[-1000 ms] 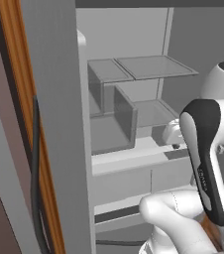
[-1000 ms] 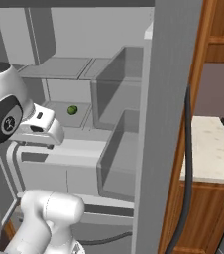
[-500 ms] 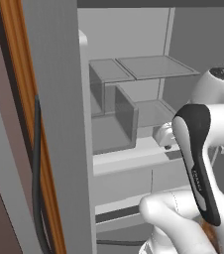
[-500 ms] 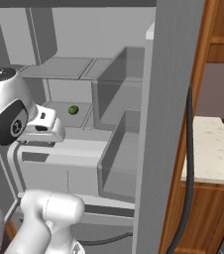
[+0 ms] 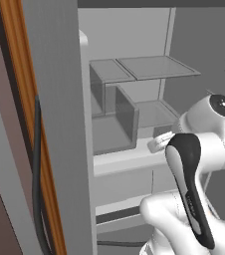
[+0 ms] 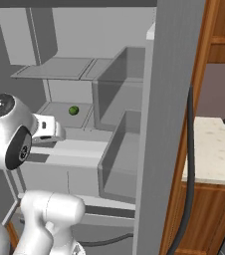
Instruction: Gather the eggplant and avocado from the fridge and place them on a tray on the dining counter. Then gather the steaks from the fridge and place them on the other tray.
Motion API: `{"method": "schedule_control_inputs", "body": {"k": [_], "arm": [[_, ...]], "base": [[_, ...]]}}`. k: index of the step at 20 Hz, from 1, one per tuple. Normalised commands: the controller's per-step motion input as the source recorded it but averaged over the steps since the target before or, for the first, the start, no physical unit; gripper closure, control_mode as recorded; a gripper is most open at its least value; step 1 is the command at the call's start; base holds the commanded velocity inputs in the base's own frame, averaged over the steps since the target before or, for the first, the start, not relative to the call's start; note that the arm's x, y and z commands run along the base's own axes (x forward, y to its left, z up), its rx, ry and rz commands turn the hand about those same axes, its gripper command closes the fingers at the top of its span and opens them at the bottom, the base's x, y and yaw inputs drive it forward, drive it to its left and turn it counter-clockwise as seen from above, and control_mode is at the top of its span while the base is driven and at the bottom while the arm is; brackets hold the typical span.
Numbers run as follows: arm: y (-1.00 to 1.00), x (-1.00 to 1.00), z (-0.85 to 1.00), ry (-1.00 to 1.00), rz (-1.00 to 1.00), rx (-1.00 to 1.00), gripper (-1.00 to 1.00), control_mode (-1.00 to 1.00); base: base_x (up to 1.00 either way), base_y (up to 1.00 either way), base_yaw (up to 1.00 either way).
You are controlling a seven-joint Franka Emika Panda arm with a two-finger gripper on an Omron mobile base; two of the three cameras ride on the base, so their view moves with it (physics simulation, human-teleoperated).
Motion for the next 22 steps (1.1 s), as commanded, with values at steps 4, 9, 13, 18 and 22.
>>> {"method": "schedule_control_inputs", "body": {"k": [4, 9, 13, 18, 22], "arm": [[0.24, 0.3, 0.0, -0.32, 0.0, 0.0, -1.0, -1.0], [0.27, 0.38, 0.0, -0.21, 0.0, 0.03, -1.0, -1.0], [0.08, 0.22, 0.0, -0.19, 0.0, 0.09, -1.0, -1.0], [0.07, 0.31, 0.0, -0.13, 0.0, 0.07, -1.0, -1.0], [0.0, 0.35, 0.0, -0.03, -0.04, 0.06, -1.0, -1.0]], "base": [[0.0, 0.0, 0.0], [0.0, 0.0, 0.0], [0.0, 0.0, 0.0], [0.0, 0.0, 0.0], [0.0, 0.0, 0.0]]}}
